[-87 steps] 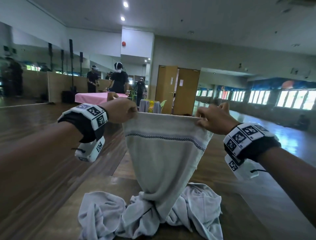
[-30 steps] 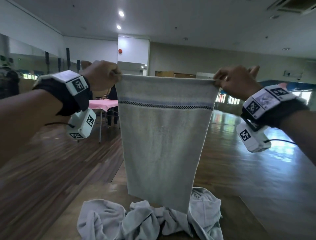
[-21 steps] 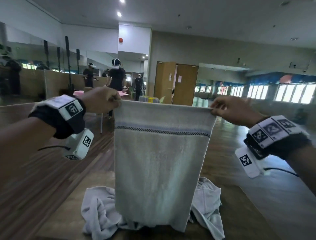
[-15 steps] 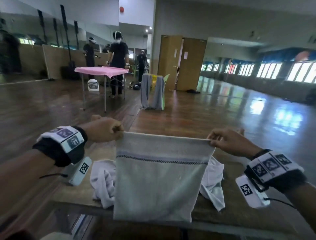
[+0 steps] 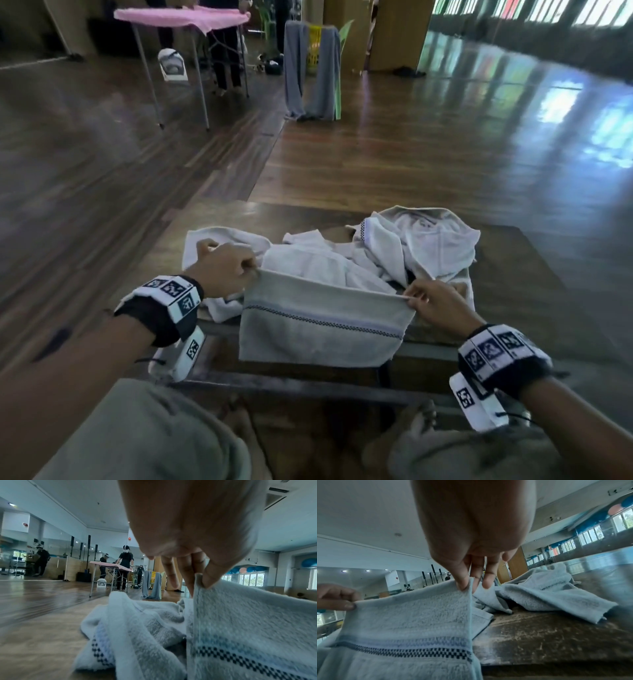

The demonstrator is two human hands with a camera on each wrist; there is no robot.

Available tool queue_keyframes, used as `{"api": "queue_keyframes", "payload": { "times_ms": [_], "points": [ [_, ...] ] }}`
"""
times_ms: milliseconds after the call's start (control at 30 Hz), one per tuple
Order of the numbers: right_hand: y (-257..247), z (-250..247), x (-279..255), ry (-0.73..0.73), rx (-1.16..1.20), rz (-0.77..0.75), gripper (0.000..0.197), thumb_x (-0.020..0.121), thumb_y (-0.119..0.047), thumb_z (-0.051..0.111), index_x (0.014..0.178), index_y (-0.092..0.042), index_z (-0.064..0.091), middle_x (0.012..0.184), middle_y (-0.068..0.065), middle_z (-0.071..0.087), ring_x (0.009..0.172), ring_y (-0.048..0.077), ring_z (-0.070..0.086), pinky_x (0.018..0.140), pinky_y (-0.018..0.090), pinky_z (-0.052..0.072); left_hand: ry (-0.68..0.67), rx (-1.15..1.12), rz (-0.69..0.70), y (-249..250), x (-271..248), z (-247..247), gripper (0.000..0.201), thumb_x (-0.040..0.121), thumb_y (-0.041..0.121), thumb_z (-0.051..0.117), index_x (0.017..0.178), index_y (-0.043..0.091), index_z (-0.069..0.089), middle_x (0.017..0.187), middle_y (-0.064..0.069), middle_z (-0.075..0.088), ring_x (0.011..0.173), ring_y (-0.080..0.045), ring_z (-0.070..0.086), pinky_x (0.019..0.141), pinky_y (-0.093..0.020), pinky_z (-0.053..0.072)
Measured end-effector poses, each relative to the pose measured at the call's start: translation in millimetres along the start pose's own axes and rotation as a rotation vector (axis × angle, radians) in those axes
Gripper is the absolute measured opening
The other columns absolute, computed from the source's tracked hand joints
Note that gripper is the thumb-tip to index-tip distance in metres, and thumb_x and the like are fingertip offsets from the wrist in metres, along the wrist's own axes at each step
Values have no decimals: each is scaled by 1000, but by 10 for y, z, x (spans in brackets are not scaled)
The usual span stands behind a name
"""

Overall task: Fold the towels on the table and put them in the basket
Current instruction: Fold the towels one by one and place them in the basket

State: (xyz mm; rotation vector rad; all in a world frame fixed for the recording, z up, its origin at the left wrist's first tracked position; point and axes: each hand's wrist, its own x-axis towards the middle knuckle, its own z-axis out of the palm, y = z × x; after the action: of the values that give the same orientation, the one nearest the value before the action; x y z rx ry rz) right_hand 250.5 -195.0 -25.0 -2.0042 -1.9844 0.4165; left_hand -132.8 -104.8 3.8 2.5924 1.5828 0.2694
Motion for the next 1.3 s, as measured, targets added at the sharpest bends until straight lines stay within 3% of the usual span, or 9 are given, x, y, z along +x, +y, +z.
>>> {"api": "queue_keyframes", "payload": {
  "times_ms": [133,267,367,433,567,733,933,1133,1300],
  "points": [
    [84,154,232,60,30,57,8,83,-21,63,85,-26,69,90,-10,66,85,14,61,89,48,43,117,-75,-9,-9,291,157,12,87,25,52,78,29,59,79,11,67,86,-9,59,84,-34,20],
    [174,328,470,49,30,78,10,83,-23,63,85,-24,73,86,-8,67,86,17,61,89,47,45,170,-98,-100,6,586,286,11,87,26,54,83,22,64,92,9,66,99,-14,55,89,-35,18],
    [184,406,587,29,-66,6,10,82,-23,65,84,-20,75,92,-6,68,91,16,60,84,33,46,35,-123,-117,-74,813,371,18,84,34,51,84,20,61,90,5,62,98,-18,54,98,-42,29],
    [198,467,639,-7,-104,-21,11,82,-24,65,85,-21,74,96,-8,68,95,16,58,88,36,46,-81,-123,-102,-135,939,392,22,81,40,49,85,21,60,96,1,65,97,-23,56,98,-46,35],
    [262,619,688,-61,-115,-52,11,82,-28,62,82,-25,72,95,-7,67,94,16,58,88,43,47,-253,-134,-51,-133,1106,368,10,88,24,58,90,14,58,111,-6,63,99,-24,54,80,-30,34],
    [295,610,685,-46,-110,-41,14,82,-32,63,89,-26,73,97,-7,64,98,16,55,90,44,45,-339,-217,-67,-91,1184,302,4,84,15,62,84,15,57,91,1,61,85,-16,51,61,-20,33],
    [240,446,622,-19,-9,-34,12,84,-20,65,92,-17,73,94,-1,64,85,12,55,78,23,37,-250,-299,9,-93,1086,177,10,83,15,65,77,19,59,86,3,64,82,-16,57,66,-20,39],
    [146,228,498,-44,33,-6,13,86,-20,62,95,-18,71,89,-3,67,80,13,59,76,30,47,-123,-457,92,-12,820,6,5,77,12,70,74,14,66,91,-5,71,85,-21,67,83,-39,54],
    [66,81,392,-21,69,-30,11,85,-16,64,92,-15,72,87,0,67,82,14,59,67,20,39,-115,-605,113,21,653,-27,9,73,16,73,71,23,68,79,5,71,74,-9,65,76,-30,54]
  ]
}}
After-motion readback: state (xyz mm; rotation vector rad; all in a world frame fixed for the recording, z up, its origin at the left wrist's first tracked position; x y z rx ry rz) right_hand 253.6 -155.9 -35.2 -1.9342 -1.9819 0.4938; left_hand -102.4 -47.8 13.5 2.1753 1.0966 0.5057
